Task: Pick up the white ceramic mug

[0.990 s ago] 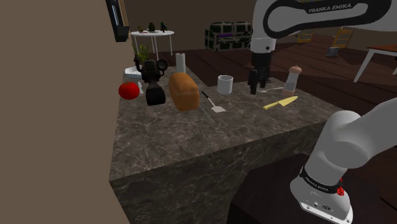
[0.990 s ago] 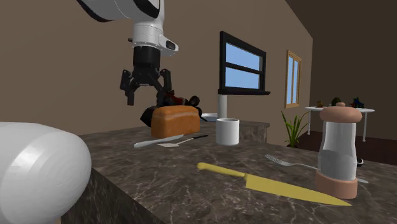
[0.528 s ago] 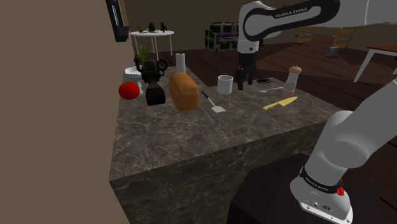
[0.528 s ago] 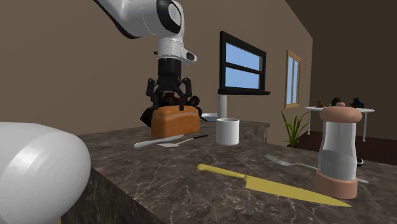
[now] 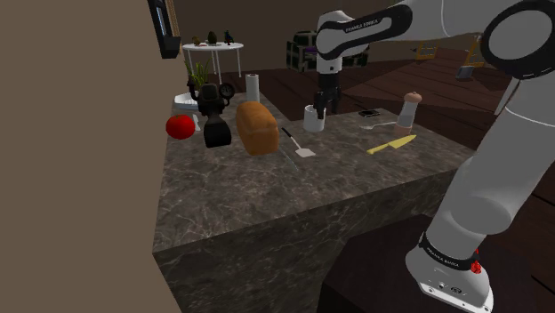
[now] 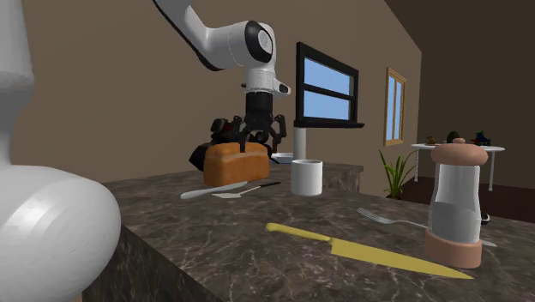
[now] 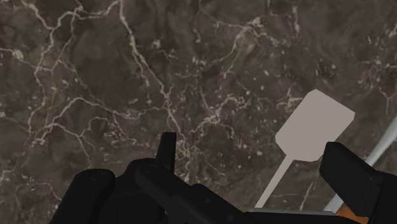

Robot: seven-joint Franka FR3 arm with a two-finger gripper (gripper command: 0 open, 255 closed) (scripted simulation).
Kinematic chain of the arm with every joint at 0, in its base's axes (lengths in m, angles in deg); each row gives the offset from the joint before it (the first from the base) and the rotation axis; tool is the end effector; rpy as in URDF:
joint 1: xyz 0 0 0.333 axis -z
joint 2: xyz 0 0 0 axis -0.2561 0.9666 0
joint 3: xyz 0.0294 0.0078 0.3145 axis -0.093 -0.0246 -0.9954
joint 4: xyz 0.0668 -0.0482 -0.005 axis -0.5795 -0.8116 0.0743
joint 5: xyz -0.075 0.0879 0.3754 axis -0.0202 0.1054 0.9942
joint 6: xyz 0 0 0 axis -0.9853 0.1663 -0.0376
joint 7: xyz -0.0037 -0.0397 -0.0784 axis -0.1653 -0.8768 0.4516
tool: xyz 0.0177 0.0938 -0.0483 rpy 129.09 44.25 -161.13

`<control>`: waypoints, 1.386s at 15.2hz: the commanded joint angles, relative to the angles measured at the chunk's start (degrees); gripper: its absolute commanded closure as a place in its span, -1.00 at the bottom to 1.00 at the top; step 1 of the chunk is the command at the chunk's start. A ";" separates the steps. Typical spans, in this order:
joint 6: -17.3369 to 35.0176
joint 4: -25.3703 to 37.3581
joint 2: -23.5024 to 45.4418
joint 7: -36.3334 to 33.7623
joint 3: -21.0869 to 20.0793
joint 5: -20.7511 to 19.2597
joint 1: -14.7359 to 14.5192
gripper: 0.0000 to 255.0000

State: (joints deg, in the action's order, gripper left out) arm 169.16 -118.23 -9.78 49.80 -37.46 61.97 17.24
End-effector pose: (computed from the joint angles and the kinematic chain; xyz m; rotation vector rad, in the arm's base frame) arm 0.5071 -0.1467 0.5115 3.1317 -0.1636 -0.1641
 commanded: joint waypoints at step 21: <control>1.11 28.51 29.65 6.46 2.08 6.10 5.30 -1.00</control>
State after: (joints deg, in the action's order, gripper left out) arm 169.99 -89.51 19.84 56.24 -35.38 68.06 22.52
